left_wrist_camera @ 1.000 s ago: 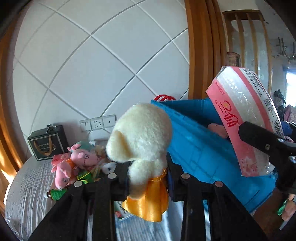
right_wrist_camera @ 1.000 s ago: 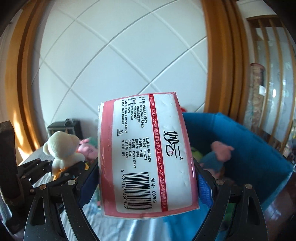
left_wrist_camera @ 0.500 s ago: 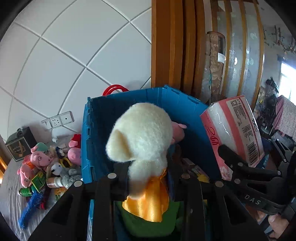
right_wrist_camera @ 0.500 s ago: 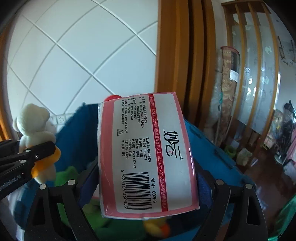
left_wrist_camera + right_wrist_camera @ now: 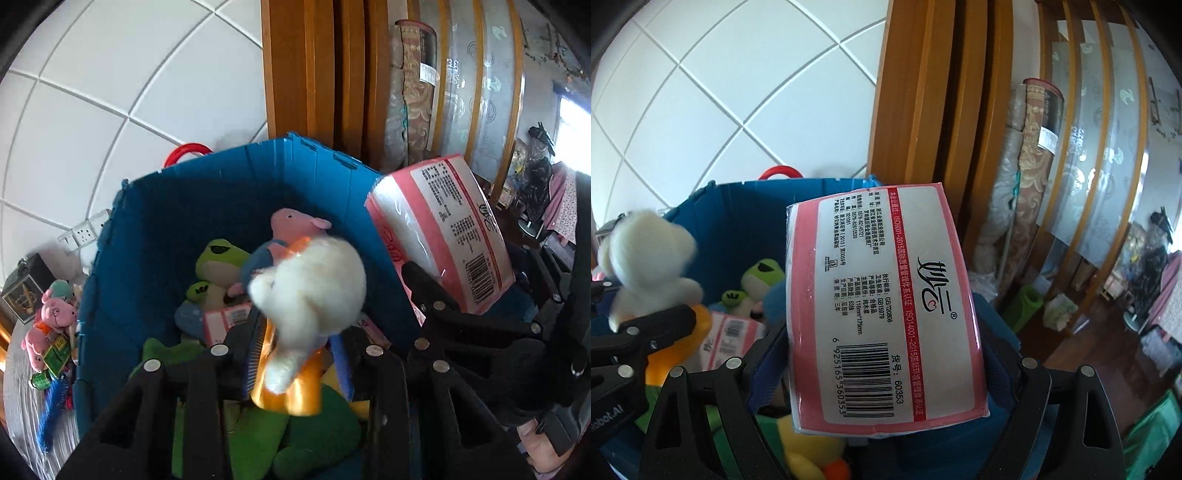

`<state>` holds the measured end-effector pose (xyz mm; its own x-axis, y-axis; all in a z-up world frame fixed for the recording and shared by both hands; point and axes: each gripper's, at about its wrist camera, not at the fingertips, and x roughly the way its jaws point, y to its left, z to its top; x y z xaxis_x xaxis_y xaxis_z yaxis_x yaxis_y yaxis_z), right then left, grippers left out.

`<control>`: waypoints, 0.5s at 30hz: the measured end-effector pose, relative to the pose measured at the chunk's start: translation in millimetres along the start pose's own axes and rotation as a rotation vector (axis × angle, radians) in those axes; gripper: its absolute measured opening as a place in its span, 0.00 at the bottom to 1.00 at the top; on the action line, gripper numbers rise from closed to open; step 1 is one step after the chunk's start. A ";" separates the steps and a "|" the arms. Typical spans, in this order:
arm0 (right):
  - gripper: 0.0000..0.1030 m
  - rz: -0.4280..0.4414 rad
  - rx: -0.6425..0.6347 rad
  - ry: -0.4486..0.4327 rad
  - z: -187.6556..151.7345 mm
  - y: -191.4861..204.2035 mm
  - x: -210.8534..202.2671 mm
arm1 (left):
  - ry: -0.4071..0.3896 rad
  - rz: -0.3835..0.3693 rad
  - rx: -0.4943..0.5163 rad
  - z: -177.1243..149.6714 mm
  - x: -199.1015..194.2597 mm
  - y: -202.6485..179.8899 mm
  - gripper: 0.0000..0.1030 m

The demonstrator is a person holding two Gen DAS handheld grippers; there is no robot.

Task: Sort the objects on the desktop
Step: 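Open the left gripper over the bin while the right releases the tissue pack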

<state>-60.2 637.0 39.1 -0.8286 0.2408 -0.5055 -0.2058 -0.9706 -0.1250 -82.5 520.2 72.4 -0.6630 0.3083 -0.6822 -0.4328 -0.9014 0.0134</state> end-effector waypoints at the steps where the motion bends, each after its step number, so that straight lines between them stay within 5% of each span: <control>1: 0.88 0.000 -0.007 0.000 0.7 -0.9 1.2 | 0.008 0.002 0.000 0.7 2.3 -2.2 0.39; 9: 0.90 -0.039 -0.039 0.014 4.3 -4.8 7.1 | -0.021 0.008 -0.020 1.6 1.9 -2.7 0.54; 15: 0.99 -0.036 -0.041 0.009 5.5 -6.0 4.0 | -0.036 0.027 -0.030 0.3 -1.6 2.4 0.55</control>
<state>-65.2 643.8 42.6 -0.8165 0.2756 -0.5074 -0.2136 -0.9606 -0.1781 -82.7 517.6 73.8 -0.6962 0.2943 -0.6548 -0.3963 -0.9181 0.0088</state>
